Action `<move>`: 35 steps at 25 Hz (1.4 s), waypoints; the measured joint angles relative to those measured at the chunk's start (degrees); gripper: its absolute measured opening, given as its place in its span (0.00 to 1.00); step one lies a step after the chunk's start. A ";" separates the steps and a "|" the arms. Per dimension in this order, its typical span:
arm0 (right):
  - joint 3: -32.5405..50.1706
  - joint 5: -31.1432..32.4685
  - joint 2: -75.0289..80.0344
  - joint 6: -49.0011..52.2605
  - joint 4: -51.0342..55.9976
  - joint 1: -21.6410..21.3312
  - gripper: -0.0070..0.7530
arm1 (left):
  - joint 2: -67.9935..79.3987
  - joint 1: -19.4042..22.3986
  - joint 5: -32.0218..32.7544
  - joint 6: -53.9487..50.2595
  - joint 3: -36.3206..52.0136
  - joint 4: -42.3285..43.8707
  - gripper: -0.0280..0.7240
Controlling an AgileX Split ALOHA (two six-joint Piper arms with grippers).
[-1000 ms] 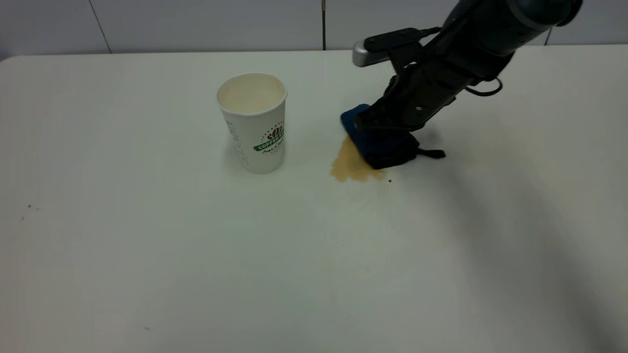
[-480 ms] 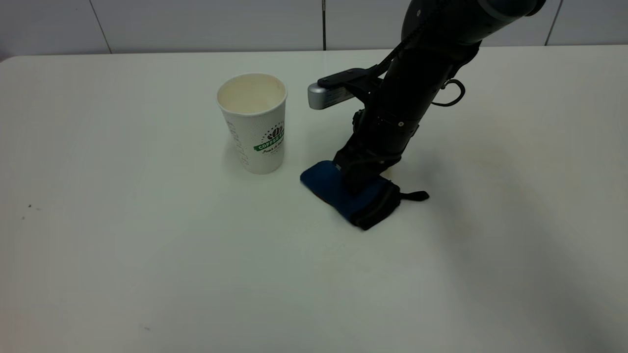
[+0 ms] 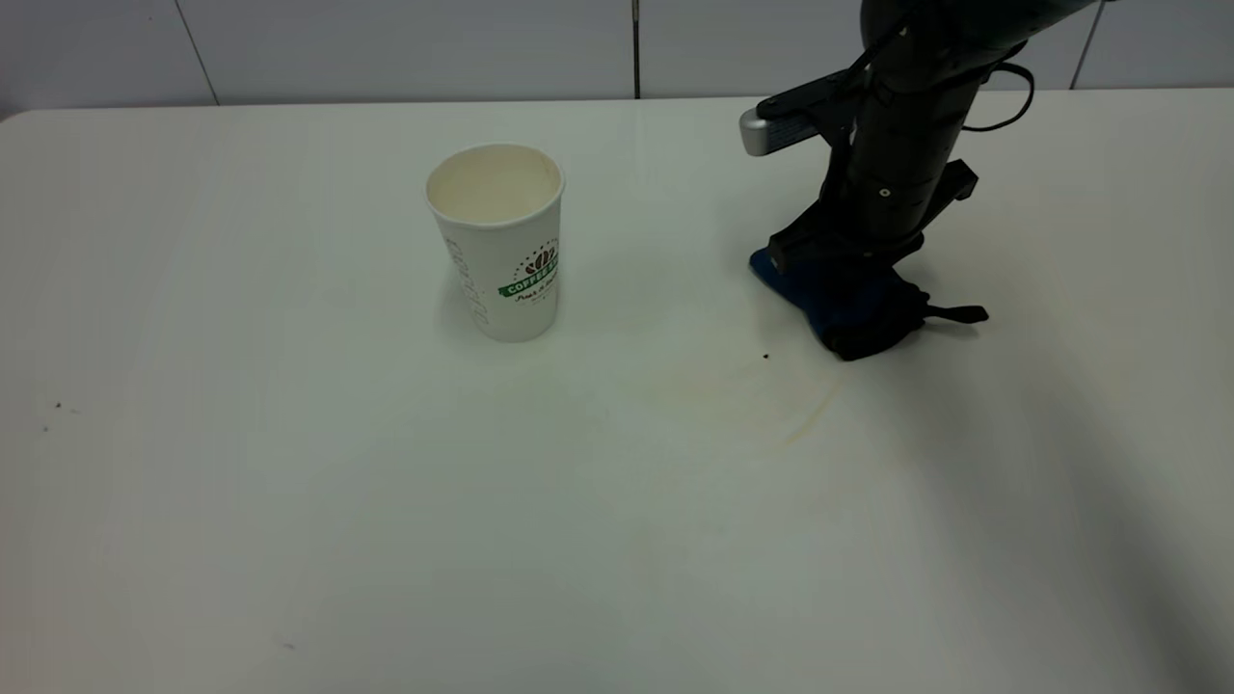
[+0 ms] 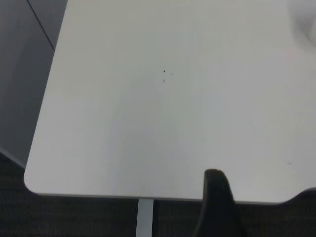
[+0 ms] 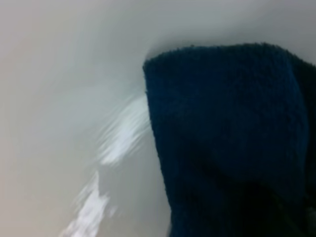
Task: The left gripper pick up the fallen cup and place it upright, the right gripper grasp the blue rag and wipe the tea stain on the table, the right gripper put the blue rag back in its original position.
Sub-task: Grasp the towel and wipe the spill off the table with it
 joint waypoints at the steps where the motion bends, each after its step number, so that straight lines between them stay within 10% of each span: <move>1: -0.25 -1.12 0.19 0.76 -0.11 -0.05 0.11 | 0.00 0.00 0.00 0.00 0.00 0.00 0.74; 11: -0.83 0.76 0.52 -9.12 16.10 7.35 0.11 | 0.00 0.00 0.00 0.00 0.00 0.00 0.74; 20: -0.90 23.96 0.47 -23.67 24.24 8.83 0.11 | 0.00 0.00 0.00 0.00 0.00 0.00 0.74; 35: -1.43 16.68 0.43 -8.99 7.14 -12.71 0.11 | 0.00 0.00 0.00 0.00 0.00 0.00 0.74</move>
